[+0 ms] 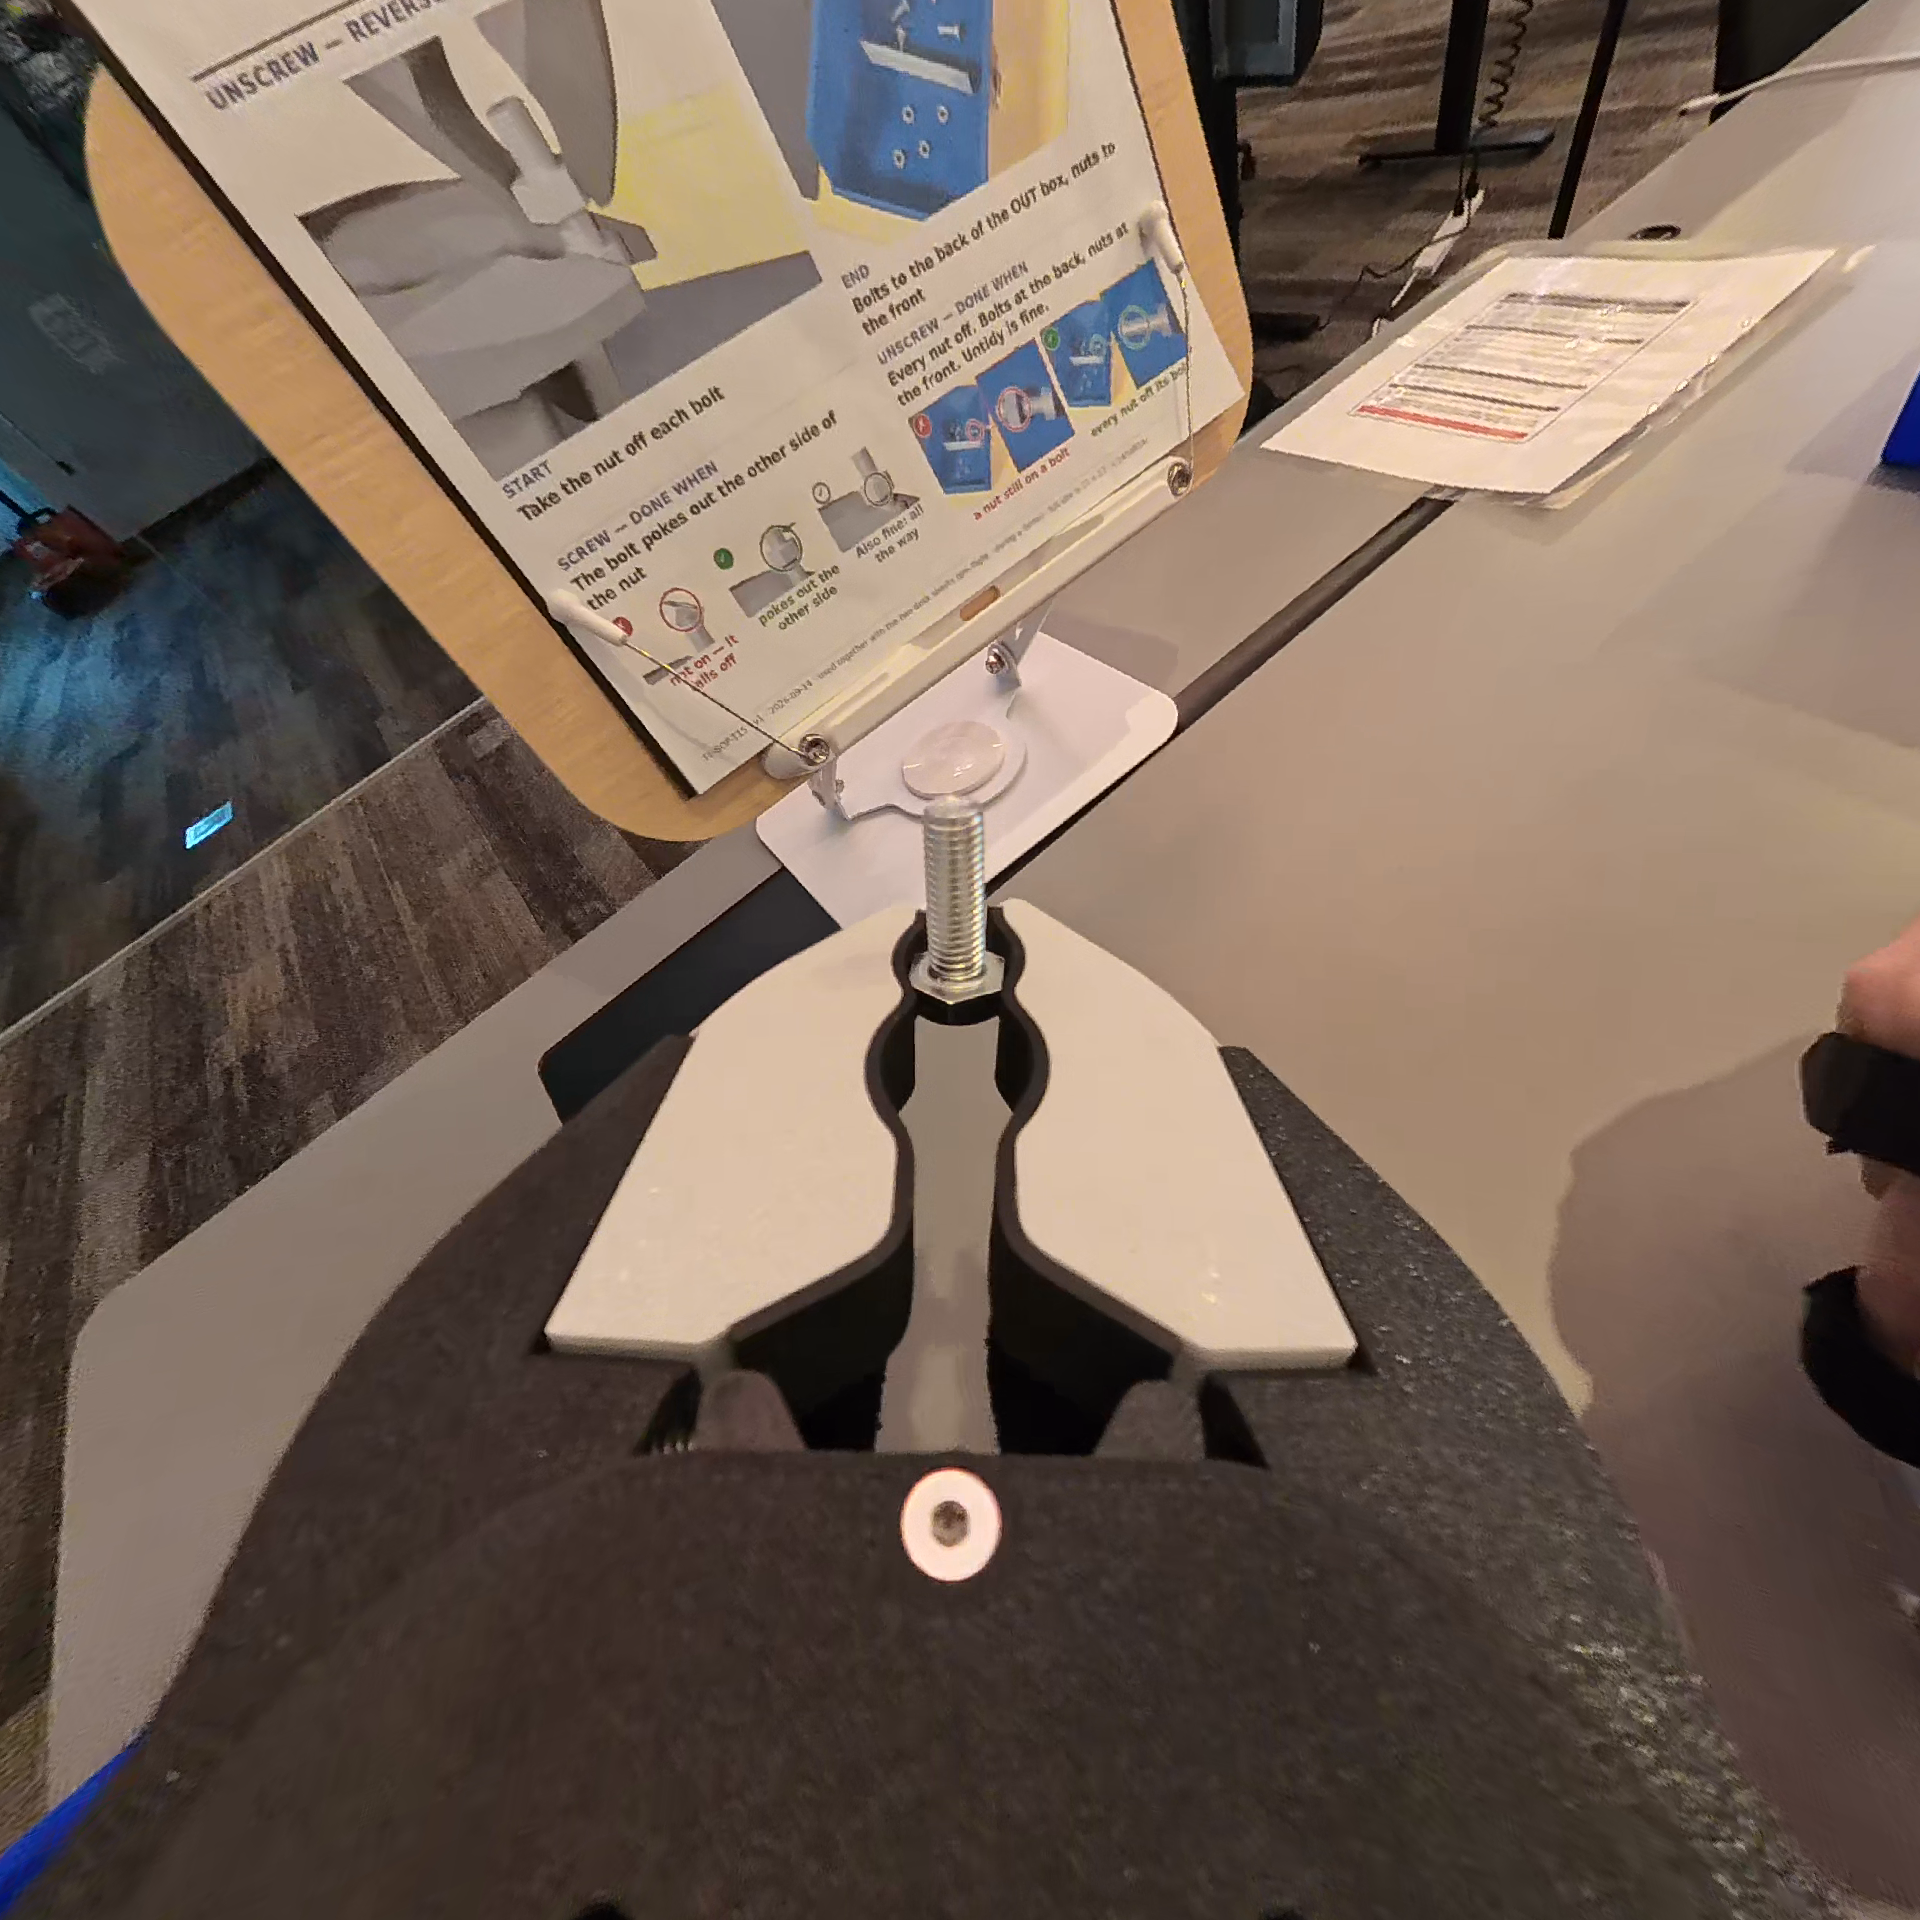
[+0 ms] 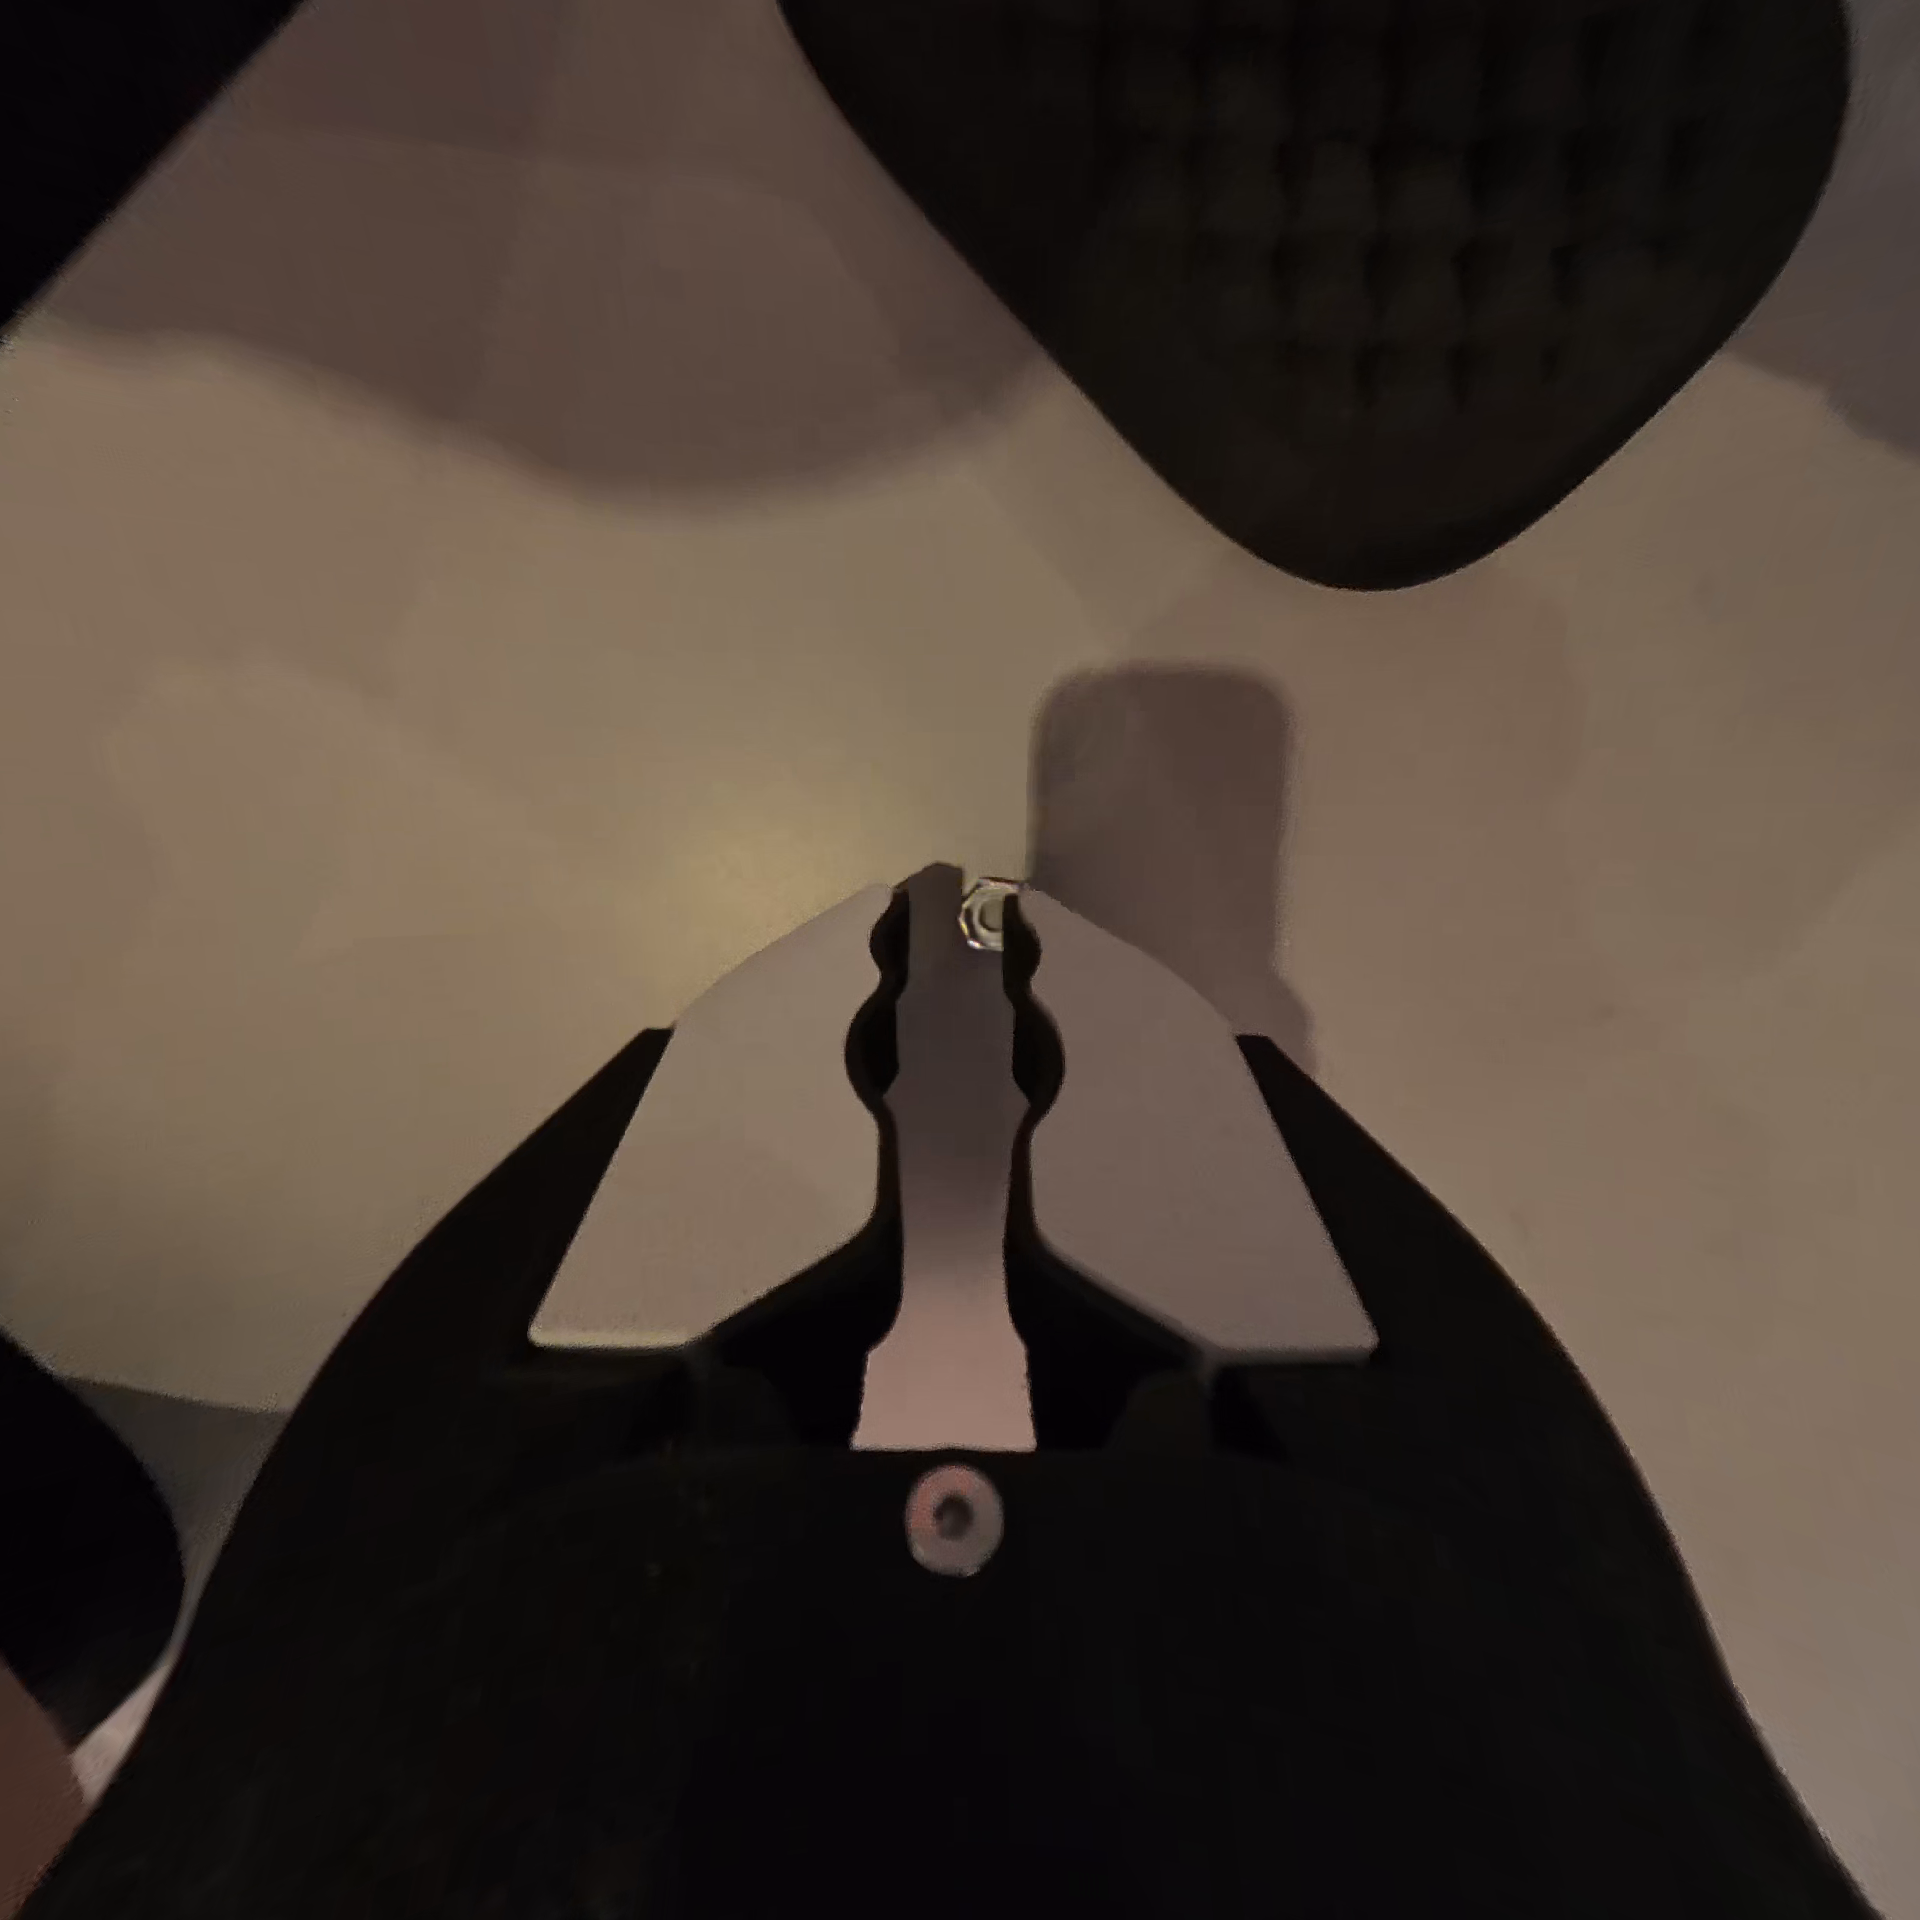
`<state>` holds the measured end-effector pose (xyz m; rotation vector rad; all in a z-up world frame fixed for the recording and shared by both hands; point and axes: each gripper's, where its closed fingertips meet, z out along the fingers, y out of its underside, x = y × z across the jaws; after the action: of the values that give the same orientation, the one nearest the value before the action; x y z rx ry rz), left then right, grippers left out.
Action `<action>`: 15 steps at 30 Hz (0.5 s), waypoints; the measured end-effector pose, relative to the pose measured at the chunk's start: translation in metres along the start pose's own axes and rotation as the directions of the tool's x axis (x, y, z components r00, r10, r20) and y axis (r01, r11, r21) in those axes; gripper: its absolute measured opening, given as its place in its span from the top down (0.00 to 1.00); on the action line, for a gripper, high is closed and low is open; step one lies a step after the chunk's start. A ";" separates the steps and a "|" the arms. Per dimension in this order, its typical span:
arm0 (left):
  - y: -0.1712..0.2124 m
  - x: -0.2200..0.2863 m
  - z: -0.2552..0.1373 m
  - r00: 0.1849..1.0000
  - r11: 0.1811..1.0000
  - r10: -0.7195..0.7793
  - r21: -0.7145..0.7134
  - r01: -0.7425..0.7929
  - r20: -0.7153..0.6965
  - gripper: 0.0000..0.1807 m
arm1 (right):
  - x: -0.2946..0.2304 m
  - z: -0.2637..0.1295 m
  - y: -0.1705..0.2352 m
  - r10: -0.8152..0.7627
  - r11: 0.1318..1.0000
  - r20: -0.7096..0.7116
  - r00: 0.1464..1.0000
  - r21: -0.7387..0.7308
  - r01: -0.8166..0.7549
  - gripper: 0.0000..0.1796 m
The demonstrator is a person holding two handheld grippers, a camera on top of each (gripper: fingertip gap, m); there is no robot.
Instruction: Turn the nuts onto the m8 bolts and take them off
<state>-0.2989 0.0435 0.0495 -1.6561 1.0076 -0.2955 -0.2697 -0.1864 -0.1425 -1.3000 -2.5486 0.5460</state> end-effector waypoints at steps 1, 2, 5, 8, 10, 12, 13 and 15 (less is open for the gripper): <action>-0.001 0.000 -0.001 1.000 1.000 -0.005 0.005 0.005 -0.004 0.94 | 0.002 0.002 0.003 -0.017 0.999 -0.016 1.000 -0.027 0.016 0.90; -0.001 0.000 -0.001 1.000 1.000 -0.008 0.008 0.008 -0.008 0.94 | 0.003 0.004 0.006 -0.031 0.998 -0.031 0.999 -0.053 0.030 0.90; -0.001 0.002 0.000 1.000 1.000 -0.002 0.003 0.002 -0.013 0.94 | 0.008 0.005 0.009 -0.070 0.994 -0.070 0.995 -0.094 0.064 0.88; 0.002 0.000 0.002 1.000 1.000 0.003 -0.014 -0.003 0.000 0.94 | 0.011 0.002 0.012 -0.097 0.988 -0.081 0.992 -0.131 0.086 0.88; 0.002 0.001 0.003 1.000 1.000 0.000 -0.015 0.000 -0.006 0.94 | 0.013 -0.001 0.011 -0.111 0.986 -0.085 0.990 -0.130 0.099 0.88; -0.001 0.003 0.004 1.000 1.000 -0.008 -0.003 0.008 -0.019 0.94 | 0.010 -0.001 0.006 -0.120 0.988 -0.062 0.991 -0.108 0.113 0.88; -0.002 0.005 0.004 1.000 1.000 -0.009 0.004 0.009 -0.027 0.94 | 0.008 0.000 0.005 -0.123 0.987 -0.044 0.991 -0.107 0.118 0.88; -0.004 0.008 0.005 0.999 1.000 -0.010 0.011 0.010 -0.039 0.94 | 0.008 0.003 0.006 -0.133 0.983 -0.031 0.991 -0.130 0.128 0.88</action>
<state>-0.2893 0.0410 0.0495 -1.6513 1.0253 -0.3411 -0.2706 -0.1774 -0.1472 -1.1594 -2.6499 0.3326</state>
